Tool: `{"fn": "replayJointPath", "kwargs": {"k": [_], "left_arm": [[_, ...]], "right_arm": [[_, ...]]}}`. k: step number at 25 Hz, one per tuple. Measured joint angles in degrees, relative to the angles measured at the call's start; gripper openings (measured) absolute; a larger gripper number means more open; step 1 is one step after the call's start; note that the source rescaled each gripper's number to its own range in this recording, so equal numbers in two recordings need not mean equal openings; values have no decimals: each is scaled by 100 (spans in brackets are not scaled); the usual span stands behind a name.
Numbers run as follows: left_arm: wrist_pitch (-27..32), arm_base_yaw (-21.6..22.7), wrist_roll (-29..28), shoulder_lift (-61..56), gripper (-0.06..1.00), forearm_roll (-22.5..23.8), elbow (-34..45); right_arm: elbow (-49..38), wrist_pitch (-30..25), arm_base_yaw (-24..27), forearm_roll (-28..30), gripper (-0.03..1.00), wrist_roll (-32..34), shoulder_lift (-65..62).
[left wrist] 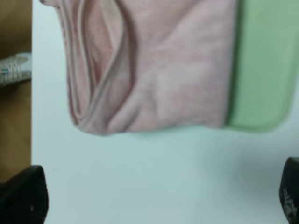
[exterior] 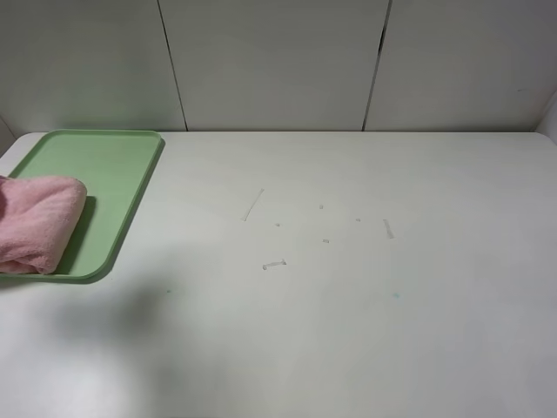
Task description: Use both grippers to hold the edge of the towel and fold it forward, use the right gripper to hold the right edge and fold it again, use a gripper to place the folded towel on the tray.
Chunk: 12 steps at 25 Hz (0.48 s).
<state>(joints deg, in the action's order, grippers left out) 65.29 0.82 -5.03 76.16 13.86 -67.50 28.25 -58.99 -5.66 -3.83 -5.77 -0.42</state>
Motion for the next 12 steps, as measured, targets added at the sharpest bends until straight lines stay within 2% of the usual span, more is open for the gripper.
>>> {"fn": "replayJointPath", "kwargs": {"k": [3,6,12], "left_arm": [[192,-233,0,-470,100,-258,154],[256,-398,0,-1002,100,-420,624],[269,-411,0,-2176,100,-498,1705]], "right_arm": [[0,0,0,0,100,0,0],[0,0,0,0,100,0,0],[0,0,0,0,100,0,0]]}}
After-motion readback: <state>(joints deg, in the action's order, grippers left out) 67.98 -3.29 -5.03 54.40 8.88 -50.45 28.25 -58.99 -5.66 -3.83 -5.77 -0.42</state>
